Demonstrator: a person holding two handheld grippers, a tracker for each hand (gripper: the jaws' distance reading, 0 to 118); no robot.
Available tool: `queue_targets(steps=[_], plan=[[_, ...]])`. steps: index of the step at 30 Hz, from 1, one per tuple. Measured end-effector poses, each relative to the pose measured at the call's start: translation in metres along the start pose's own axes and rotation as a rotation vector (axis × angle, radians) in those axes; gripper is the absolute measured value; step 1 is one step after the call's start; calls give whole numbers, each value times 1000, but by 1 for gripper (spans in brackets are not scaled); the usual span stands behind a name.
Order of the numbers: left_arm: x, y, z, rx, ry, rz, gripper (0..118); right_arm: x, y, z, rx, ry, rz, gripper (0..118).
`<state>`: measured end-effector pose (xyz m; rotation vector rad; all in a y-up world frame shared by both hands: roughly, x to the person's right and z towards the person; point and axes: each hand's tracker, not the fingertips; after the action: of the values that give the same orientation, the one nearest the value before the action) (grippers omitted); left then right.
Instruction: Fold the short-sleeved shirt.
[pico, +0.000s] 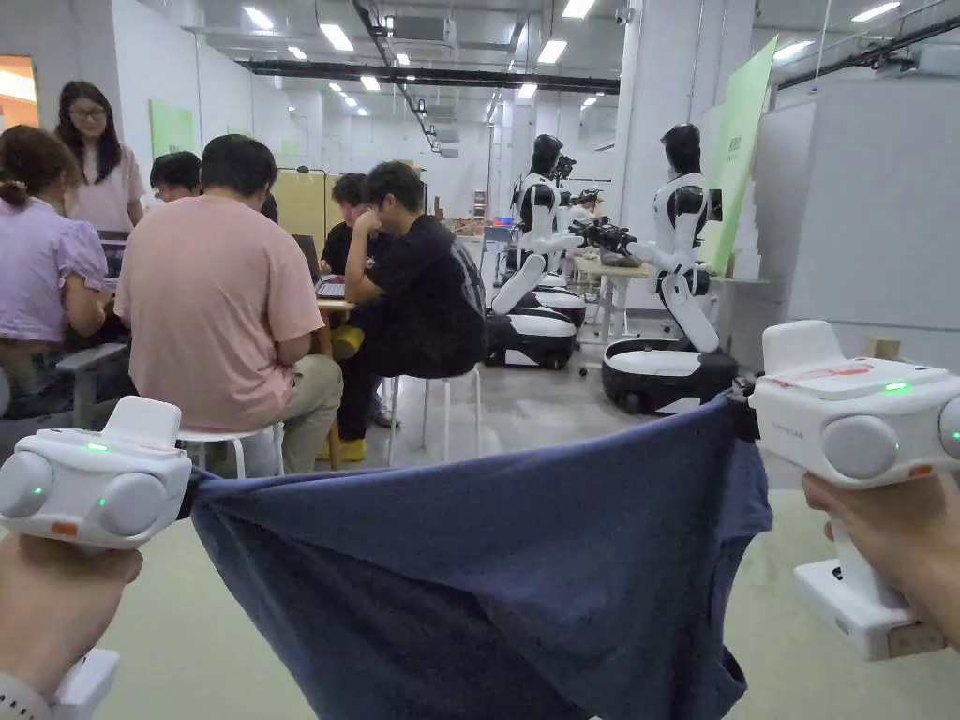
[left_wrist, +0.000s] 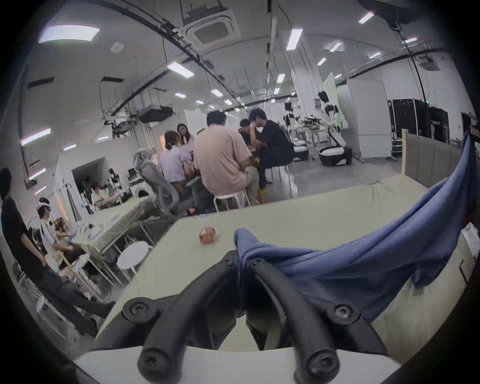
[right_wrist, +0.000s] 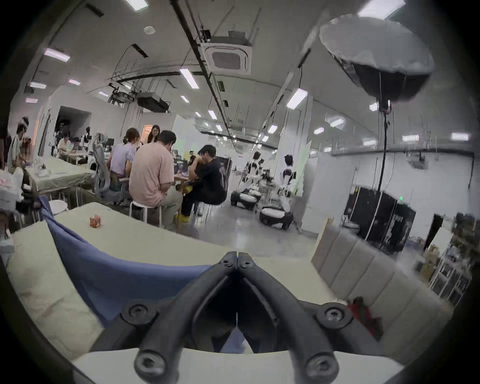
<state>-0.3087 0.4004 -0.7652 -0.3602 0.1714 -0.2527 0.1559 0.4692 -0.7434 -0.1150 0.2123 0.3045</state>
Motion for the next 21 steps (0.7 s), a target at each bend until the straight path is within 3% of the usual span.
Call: queue_targets(steps=[6,10,14,21], plan=[[-11,73,7,76,49,-12,2,12,78,-5,77,-51,15,0],[-17,115,1,130,100,-13,2,23,118,-24,104,-79,-31,0],[-19,151,-3,187,141,5,2,35,144,-44,147,-164,-30,0],[-28,198,-8,263,143,65,2,64,177,-63,235,-206,-56,0]])
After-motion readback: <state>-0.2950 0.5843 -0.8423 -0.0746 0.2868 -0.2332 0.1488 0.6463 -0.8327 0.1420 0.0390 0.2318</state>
